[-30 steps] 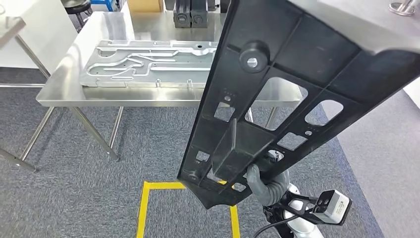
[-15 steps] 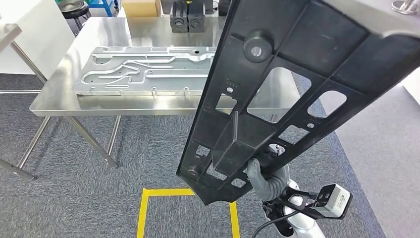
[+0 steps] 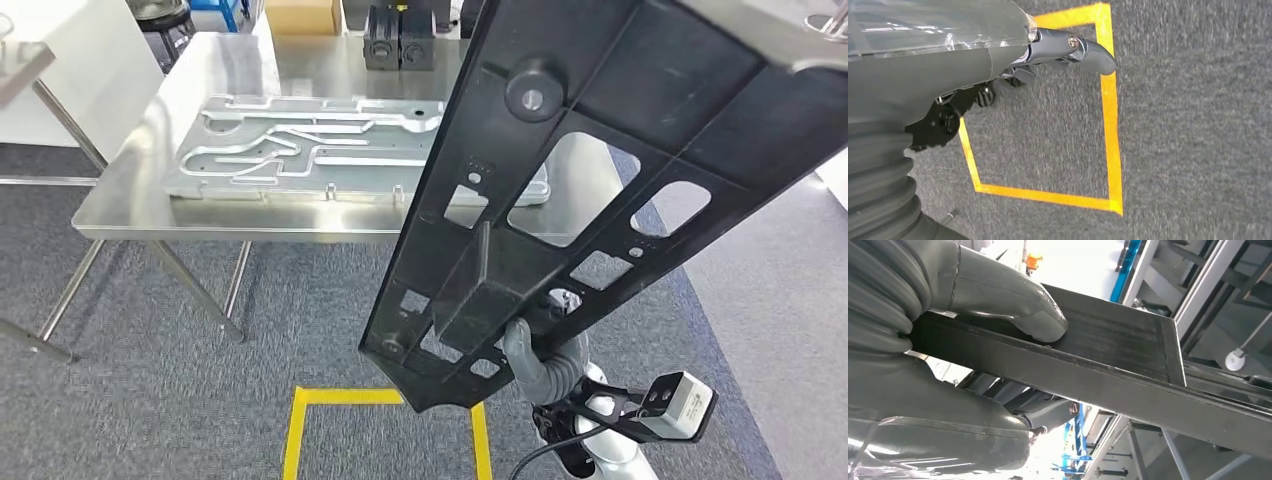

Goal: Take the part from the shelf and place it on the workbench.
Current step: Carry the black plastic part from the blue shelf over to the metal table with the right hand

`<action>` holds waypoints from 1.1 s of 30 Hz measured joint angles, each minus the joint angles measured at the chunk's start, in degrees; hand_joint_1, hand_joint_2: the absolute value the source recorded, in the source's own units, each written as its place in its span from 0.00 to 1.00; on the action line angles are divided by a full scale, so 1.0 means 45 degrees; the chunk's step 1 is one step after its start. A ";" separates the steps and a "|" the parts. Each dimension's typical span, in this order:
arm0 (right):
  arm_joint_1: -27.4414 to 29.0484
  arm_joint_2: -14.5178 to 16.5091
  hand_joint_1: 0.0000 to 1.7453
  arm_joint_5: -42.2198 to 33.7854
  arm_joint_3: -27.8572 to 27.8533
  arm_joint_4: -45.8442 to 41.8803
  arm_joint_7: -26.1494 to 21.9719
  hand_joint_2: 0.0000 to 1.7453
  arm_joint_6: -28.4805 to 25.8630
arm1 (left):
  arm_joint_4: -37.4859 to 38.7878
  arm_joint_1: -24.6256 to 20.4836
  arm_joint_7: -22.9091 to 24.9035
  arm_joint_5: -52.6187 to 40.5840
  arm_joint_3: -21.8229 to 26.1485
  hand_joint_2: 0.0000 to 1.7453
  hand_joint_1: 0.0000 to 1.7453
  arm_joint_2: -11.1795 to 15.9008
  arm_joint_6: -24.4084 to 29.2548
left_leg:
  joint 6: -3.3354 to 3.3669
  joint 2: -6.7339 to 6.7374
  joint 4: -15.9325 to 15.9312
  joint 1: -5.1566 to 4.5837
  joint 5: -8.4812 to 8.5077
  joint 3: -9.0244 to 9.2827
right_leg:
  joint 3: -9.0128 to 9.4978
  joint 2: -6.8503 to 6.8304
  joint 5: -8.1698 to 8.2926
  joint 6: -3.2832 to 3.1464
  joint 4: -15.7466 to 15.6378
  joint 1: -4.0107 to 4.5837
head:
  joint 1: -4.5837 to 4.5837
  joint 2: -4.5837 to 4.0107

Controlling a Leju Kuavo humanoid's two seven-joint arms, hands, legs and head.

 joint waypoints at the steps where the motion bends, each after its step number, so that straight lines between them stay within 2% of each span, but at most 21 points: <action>1: 0.0005 -0.0001 1.00 0.0001 -0.0009 -0.0005 -0.0006 1.00 0.0001 | 0.0001 -0.0004 -0.0001 0.0000 0.0000 1.00 0.00 -0.0010 0.0000 | -0.0069 0.0000 0.0007 -0.0001 -0.0016 0.0066 | 0.0051 0.0013 -0.0117 -0.0087 -0.0161 0.0042 | 0.0001 0.0000; 2: 0.0011 -0.0002 1.00 0.0002 -0.0011 -0.0011 -0.0019 1.00 0.0004 | 0.0001 -0.0005 -0.0004 0.0000 0.0000 1.00 0.00 -0.0011 0.0000 | -0.0164 -0.0001 0.0048 -0.0013 0.0014 0.0123 | 0.0087 0.0036 -0.0177 -0.0163 -0.0234 0.0067 | 0.0002 0.0000; 5: 0.0000 -0.0007 1.00 0.0001 -0.0024 -0.0057 -0.0113 1.00 0.0007 | 0.0002 -0.0014 -0.0008 0.0003 0.0000 1.00 0.00 0.0024 0.0000 | -0.0384 0.0014 0.0575 -0.0039 -0.0180 0.0119 | 0.0580 0.0040 0.0162 -0.0306 -0.0563 -0.0074 | -0.0002 0.0000; 6: -0.0016 -0.0007 1.00 0.0001 -0.0029 -0.0078 -0.0156 1.00 0.0002 | 0.0004 -0.0024 -0.0007 0.0003 0.0000 1.00 0.00 0.0037 0.0000 | -0.0416 0.0016 0.1059 -0.0022 -0.0440 -0.0115 | 0.0713 0.0020 0.0148 -0.0327 -0.0614 -0.0119 | -0.0005 0.0000; 8: -0.0023 -0.0007 1.00 0.0002 -0.0032 -0.0104 -0.0213 1.00 -0.0021 | 0.0006 -0.0034 -0.0004 0.0001 0.0000 1.00 0.00 0.0046 -0.0002 | -0.0503 0.0016 0.2452 0.0038 -0.1071 -0.1000 | 0.0824 0.0008 0.0049 -0.0374 -0.0626 -0.0115 | -0.0009 0.0000; 9: -0.0001 -0.0004 1.00 0.0002 -0.0032 -0.0107 -0.0226 1.00 -0.0040 | 0.0006 -0.0022 0.0003 0.0001 0.0000 1.00 0.00 0.0055 -0.0004 | -0.0552 0.0018 0.3016 0.0072 -0.1289 -0.1465 | 0.0866 0.0017 -0.0012 -0.0374 -0.0624 -0.0115 | -0.0008 0.0000; 10: 0.0024 0.0000 1.00 0.0005 -0.0032 -0.0110 -0.0232 1.00 -0.0060 | 0.0006 -0.0005 0.0013 0.0007 0.0001 1.00 0.00 0.0063 -0.0001 | -0.0609 0.0020 0.3243 0.0103 -0.1291 -0.1786 | 0.0926 0.0034 -0.0082 -0.0365 -0.0623 -0.0119 | -0.0008 0.0000; 11: 0.0050 0.0005 1.00 0.0023 -0.0032 -0.0123 -0.0247 1.00 -0.0079 | 0.0006 0.0014 0.0028 0.0008 0.0002 1.00 0.00 0.0074 0.0002 | -0.0654 0.0022 0.3045 0.0136 -0.1022 -0.1898 | 0.1012 0.0052 -0.0161 -0.0344 -0.0621 -0.0130 | -0.0007 0.0000; 13: 0.0097 0.0030 1.00 0.0113 -0.0033 -0.0190 -0.0310 1.00 -0.0130 | 0.0006 0.0036 0.0075 0.0007 0.0004 1.00 0.00 0.0094 0.0021 | -0.0676 0.0045 0.1599 0.0198 0.0162 -0.1596 | 0.1243 0.0070 -0.0350 -0.0259 -0.0618 -0.0152 | -0.0006 0.0000; 14: 0.0118 0.0058 1.00 0.0178 -0.0035 -0.0233 -0.0357 1.00 -0.0165 | 0.0006 0.0041 0.0102 0.0001 0.0002 1.00 0.00 0.0100 0.0037 | -0.0656 0.0067 0.0888 0.0190 0.0548 -0.1417 | 0.1350 0.0070 -0.0441 -0.0196 -0.0605 -0.0149 | -0.0005 0.0000; 16: 0.0161 0.0120 1.00 0.0271 -0.0045 -0.0319 -0.0430 1.00 -0.0228 | 0.0006 0.0038 0.0141 0.0000 0.0000 1.00 0.00 0.0101 0.0066 | -0.0501 0.0116 0.0176 0.0150 0.0840 -0.1210 | 0.1463 0.0077 -0.0592 -0.0029 -0.0573 -0.0125 | -0.0004 0.0000; 17: 0.0185 0.0137 1.00 0.0289 -0.0062 -0.0351 -0.0452 1.00 -0.0237 | 0.0006 0.0038 0.0148 0.0004 0.0001 1.00 0.00 0.0101 0.0074 | -0.0401 0.0126 0.0178 0.0117 0.0752 -0.1200 | 0.1502 0.0085 -0.0621 0.0057 -0.0530 -0.0112 | -0.0004 0.0000; 19: 0.0225 0.0151 1.00 0.0294 -0.0134 -0.0426 -0.0492 1.00 -0.0216 | 0.0006 0.0047 0.0135 0.0008 0.0004 1.00 0.00 0.0100 0.0064 | -0.0208 0.0129 0.0117 0.0134 0.0877 -0.1049 | 0.1531 0.0079 -0.0690 0.0211 -0.0355 -0.0133 | -0.0004 0.0000; 21: 0.0240 0.0160 1.00 0.0273 -0.0243 -0.0510 -0.0567 1.00 -0.0167 | 0.0006 0.0031 0.0090 0.0005 0.0005 1.00 0.00 0.0096 0.0038 | -0.0080 0.0141 0.0058 0.0157 0.0834 -0.0879 | 0.1156 0.0061 -0.0976 0.0325 0.0402 -0.0172 | -0.0004 0.0000; 24: 0.0363 0.0168 1.00 0.0259 -0.0377 -0.0588 -0.0655 1.00 -0.0106 | 0.0006 0.0016 0.0000 0.0000 0.0005 1.00 0.00 0.0097 0.0004 | 0.0014 0.0163 0.0043 0.0150 0.0680 -0.0751 | -0.0337 0.0051 -0.1808 0.0413 0.2634 -0.0215 | -0.0004 0.0000; 25: 0.0421 0.0168 1.00 0.0260 -0.0408 -0.0595 -0.0659 1.00 -0.0096 | 0.0006 0.0017 -0.0012 0.0000 0.0005 1.00 0.00 0.0098 0.0000 | 0.0014 0.0166 0.0043 0.0144 0.0606 -0.0681 | -0.0721 0.0048 -0.1864 0.0416 0.3017 -0.0221 | -0.0004 0.0000; 26: 0.0464 0.0168 1.00 0.0260 -0.0441 -0.0601 -0.0662 1.00 -0.0090 | 0.0006 0.0018 -0.0016 0.0001 0.0006 1.00 0.00 0.0100 0.0000 | 0.0004 0.0169 0.0043 0.0139 0.0519 -0.0580 | -0.0886 0.0043 -0.1660 0.0401 0.2955 -0.0220 | -0.0004 0.0000; 27: 0.0486 0.0168 1.00 0.0260 -0.0478 -0.0610 -0.0663 1.00 -0.0087 | 0.0006 0.0019 -0.0018 0.0001 0.0007 1.00 0.00 0.0098 0.0000 | -0.0015 0.0174 0.0042 0.0134 0.0424 -0.0447 | -0.0814 0.0025 -0.1193 0.0360 0.2436 -0.0213 | -0.0004 0.0000; 29: 0.0494 0.0168 1.00 0.0259 -0.0535 -0.0627 -0.0665 1.00 -0.0085 | 0.0007 0.0018 -0.0019 0.0001 0.0008 1.00 0.00 0.0078 -0.0002 | -0.0080 0.0197 0.0027 0.0114 0.0222 -0.0176 | -0.0343 -0.0118 -0.0072 0.0198 0.0811 -0.0133 | -0.0004 0.0000; 31: 0.0497 0.0172 1.00 0.0260 -0.0556 -0.0638 -0.0664 1.00 -0.0079 | 0.0010 0.0009 -0.0022 0.0000 0.0006 1.00 0.00 0.0043 -0.0005 | -0.0202 0.0239 -0.0055 0.0098 0.0080 -0.0039 | -0.0082 -0.0266 0.0258 0.0041 -0.0156 -0.0014 | 0.0004 0.0000; 33: 0.0514 0.0185 1.00 0.0261 -0.0562 -0.0656 -0.0664 1.00 -0.0072 | 0.0011 0.0012 -0.0026 0.0005 0.0007 1.00 0.00 0.0027 -0.0002 | -0.0386 0.0289 -0.0038 0.0076 0.0126 0.0082 | 0.0035 -0.0213 0.0236 -0.0089 -0.0381 0.0003 | 0.0008 0.0000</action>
